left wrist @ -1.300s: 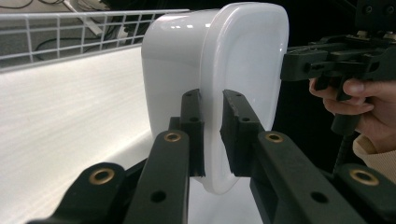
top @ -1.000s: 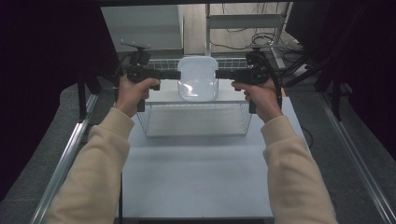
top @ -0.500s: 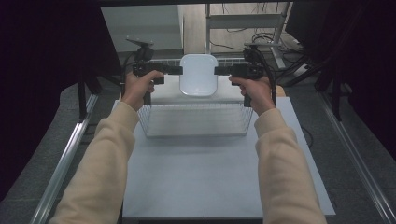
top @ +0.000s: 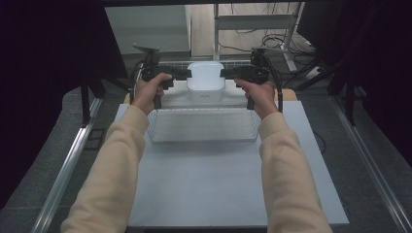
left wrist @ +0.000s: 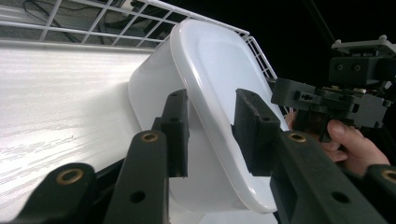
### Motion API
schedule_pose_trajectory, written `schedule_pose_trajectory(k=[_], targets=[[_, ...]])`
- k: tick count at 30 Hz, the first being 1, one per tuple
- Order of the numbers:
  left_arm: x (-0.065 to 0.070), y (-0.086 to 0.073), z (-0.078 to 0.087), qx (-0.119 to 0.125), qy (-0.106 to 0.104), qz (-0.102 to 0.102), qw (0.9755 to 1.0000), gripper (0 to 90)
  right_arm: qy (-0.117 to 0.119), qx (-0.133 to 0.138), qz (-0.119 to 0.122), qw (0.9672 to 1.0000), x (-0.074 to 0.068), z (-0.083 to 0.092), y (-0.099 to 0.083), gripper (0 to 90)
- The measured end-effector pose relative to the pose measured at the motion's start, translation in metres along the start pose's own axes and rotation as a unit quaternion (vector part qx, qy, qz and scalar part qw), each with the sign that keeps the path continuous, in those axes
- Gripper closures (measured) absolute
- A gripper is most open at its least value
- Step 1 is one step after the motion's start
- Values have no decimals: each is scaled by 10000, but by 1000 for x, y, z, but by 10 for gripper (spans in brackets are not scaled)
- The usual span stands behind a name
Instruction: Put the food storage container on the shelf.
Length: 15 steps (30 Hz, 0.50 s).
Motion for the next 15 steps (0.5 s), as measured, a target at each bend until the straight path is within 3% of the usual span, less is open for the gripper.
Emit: schedule_pose_trajectory(k=[3, 5, 6, 9, 13, 15], targets=[[-1, -1, -1, 63, 22, -78, 9999, 644, -8, 24, -10, 10000, 2, -1, -1, 686], [-2, -2, -2, 39, 198, -182, 9996, 548, 9, 47, 0, 10000, 2, 0, -2, 665], [-2, -2, -1, 74, 272, -246, 9993, 494, -44, 56, 43, 10000, 1, 0, -2, 611], [2, 0, 7, 257, 373, -387, 9982, 377, -123, 156, 249, 9995, -1, 5, -4, 511], [13, -5, 23, 219, 498, -776, 9955, 336, -173, 313, 707, 9969, -8, 19, -9, 410], [18, -10, 31, 167, 623, -1035, 9925, 328, -234, 320, 944, 9947, -10, 28, -13, 376]])
Point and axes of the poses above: each handheld gripper's, and its own axes: z roughly backward along the jaws, y roughly out of its top, x roughly to its right, the point moved 6 cm from there along -z, roughly forward along the jaws, and after that the axes turned 13 degrees about -z, right-handed, at the moved point
